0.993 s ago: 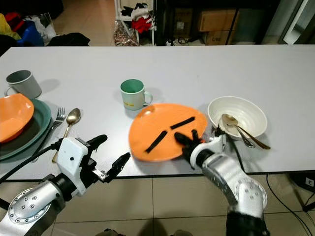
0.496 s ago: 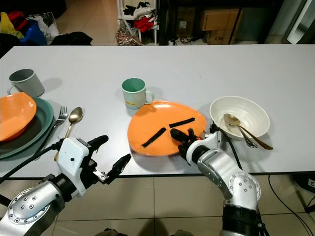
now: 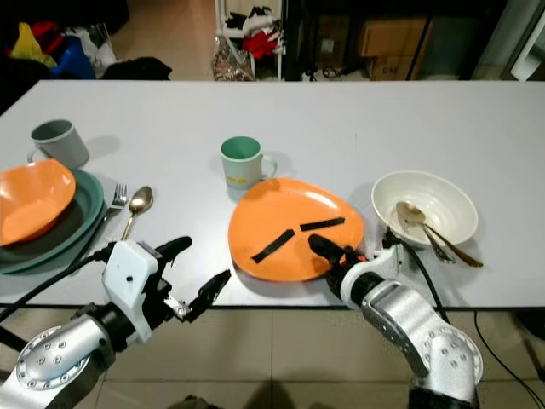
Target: Setting the table
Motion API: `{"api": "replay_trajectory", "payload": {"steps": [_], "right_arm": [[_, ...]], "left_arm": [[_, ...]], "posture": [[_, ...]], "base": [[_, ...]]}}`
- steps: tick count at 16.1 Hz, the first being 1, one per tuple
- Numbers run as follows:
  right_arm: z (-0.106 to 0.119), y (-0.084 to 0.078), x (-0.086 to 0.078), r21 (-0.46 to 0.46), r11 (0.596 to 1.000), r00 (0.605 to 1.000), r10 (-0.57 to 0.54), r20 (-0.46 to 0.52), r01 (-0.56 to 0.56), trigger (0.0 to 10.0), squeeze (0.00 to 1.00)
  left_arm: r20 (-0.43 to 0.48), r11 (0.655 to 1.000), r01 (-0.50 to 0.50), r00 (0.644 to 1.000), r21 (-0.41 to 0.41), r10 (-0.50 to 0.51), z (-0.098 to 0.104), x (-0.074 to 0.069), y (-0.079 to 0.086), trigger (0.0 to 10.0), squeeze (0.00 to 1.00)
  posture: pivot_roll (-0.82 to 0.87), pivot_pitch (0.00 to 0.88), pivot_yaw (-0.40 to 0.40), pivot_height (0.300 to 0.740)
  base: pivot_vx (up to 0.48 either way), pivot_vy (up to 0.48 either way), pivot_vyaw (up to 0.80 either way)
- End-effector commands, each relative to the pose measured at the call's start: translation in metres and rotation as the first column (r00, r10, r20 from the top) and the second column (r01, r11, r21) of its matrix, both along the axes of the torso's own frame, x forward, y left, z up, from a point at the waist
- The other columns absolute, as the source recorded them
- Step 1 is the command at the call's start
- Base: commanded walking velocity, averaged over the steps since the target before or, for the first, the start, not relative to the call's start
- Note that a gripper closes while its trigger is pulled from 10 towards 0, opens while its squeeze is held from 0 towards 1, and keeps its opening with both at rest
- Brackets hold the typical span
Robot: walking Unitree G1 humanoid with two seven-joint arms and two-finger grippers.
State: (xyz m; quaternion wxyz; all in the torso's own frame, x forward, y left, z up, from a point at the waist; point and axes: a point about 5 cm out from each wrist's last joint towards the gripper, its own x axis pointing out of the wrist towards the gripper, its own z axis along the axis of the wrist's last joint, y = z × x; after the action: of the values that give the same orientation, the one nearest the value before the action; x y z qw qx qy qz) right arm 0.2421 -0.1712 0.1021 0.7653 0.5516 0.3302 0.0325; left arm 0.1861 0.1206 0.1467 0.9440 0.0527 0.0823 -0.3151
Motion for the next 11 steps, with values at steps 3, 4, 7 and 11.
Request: {"api": "replay_trajectory", "payload": {"steps": [3,4,7,11], "right_arm": [[-0.01,-0.012,-0.019,-0.102,0.995,0.996,-0.003,-0.089,-0.006,10.0,1.0],[-0.01,-0.012,-0.022,-0.116,0.993,0.996,0.005,-0.092,-0.016,10.0,1.0],[-0.01,-0.017,-0.033,-0.165,0.986,0.995,0.02,-0.1,-0.037,10.0,1.0],[0.001,-0.038,-0.048,-0.315,0.946,0.996,0.064,-0.066,-0.082,10.0,1.0]], "left_arm": [[-0.004,1.0,0.013,1.0,0.021,-0.013,-0.001,0.002,0.001,10.0,0.0],[-0.004,1.0,0.014,1.0,0.022,-0.014,-0.001,0.002,0.002,10.0,0.0],[-0.006,0.999,0.017,1.0,0.028,-0.017,-0.002,0.001,0.003,10.0,0.0],[-0.013,0.999,0.026,1.0,0.036,-0.026,-0.003,0.0,0.004,10.0,0.0]], "posture": [[-0.09,0.018,0.077,0.74],[-0.09,0.018,0.078,0.74],[-0.09,0.017,0.081,0.74],[-0.11,0.017,0.104,0.74]], "base": [[0.0,0.0,0.0],[0.0,0.0,0.0],[0.0,0.0,0.0],[0.0,0.0,0.0]]}}
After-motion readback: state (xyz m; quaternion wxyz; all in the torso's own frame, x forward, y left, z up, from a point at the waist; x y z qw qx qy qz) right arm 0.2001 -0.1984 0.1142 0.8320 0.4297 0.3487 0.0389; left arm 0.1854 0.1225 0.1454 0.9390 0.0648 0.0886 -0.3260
